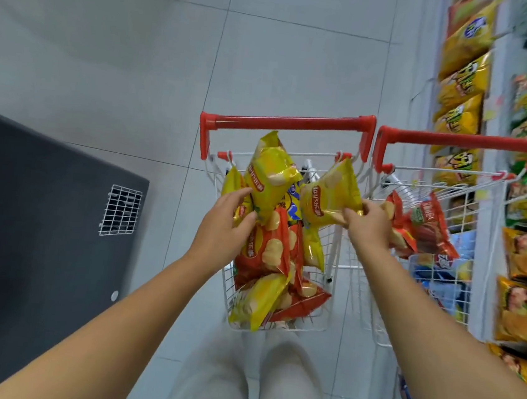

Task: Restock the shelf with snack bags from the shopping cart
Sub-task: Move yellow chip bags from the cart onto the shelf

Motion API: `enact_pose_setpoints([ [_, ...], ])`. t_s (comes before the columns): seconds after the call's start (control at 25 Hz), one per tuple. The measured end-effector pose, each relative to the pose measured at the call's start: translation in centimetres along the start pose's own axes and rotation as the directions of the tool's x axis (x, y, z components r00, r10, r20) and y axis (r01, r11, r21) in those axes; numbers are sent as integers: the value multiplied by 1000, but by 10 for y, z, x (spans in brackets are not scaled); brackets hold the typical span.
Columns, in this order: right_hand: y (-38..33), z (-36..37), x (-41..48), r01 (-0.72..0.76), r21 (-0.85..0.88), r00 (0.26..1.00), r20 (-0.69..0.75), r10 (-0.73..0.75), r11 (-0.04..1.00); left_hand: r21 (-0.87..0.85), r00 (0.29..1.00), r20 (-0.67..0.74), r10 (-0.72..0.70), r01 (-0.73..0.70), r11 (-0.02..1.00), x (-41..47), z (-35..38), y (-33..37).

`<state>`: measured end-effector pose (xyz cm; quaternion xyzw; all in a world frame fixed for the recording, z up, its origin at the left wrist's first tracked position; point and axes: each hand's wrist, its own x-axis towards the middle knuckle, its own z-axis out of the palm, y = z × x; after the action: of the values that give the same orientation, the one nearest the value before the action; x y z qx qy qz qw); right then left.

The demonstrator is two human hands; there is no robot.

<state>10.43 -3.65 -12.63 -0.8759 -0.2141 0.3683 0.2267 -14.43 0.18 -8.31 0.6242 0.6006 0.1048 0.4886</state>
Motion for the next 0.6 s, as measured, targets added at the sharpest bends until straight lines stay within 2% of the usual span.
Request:
enact_pose_setpoints([
  [0.08, -9, -42, -12, 30, 116, 978, 201, -53, 993, -34, 997, 50, 53, -52, 998, -1, -3, 18],
  [0.12, -17, -62, -22, 27, 146, 942, 326, -74, 989, -35, 990, 110, 85, -82, 996, -3, -3, 29],
  [0.2, -36, -87, -44, 32, 145, 824, 556, -108, 989, -45, 953, 285, 102, -93, 995, -5, -5, 47],
  [0.28, -53, -83, -60, 7, 156, 713, 692, -114, 988, -116, 894, 446, 46, 7, 993, -9, -10, 54],
  [0.36, -65, -60, -67, -27, 160, 658, 746, -103, 987, -184, 877, 480, -21, 124, 975, -13, -22, 42],
  [0.44, -76, -25, -65, 21, 142, 675, 728, -119, 990, -302, 905, 422, -58, 201, 932, -21, -40, 17],
  [0.56, -91, 36, -52, 4, 101, 873, 485, -53, 995, -497, 918, 346, -195, 356, 791, -35, -66, -27],
  [0.6, -94, 56, -48, -17, 116, 910, 413, -32, 993, -533, 912, 337, -233, 389, 751, -40, -74, -38],
])
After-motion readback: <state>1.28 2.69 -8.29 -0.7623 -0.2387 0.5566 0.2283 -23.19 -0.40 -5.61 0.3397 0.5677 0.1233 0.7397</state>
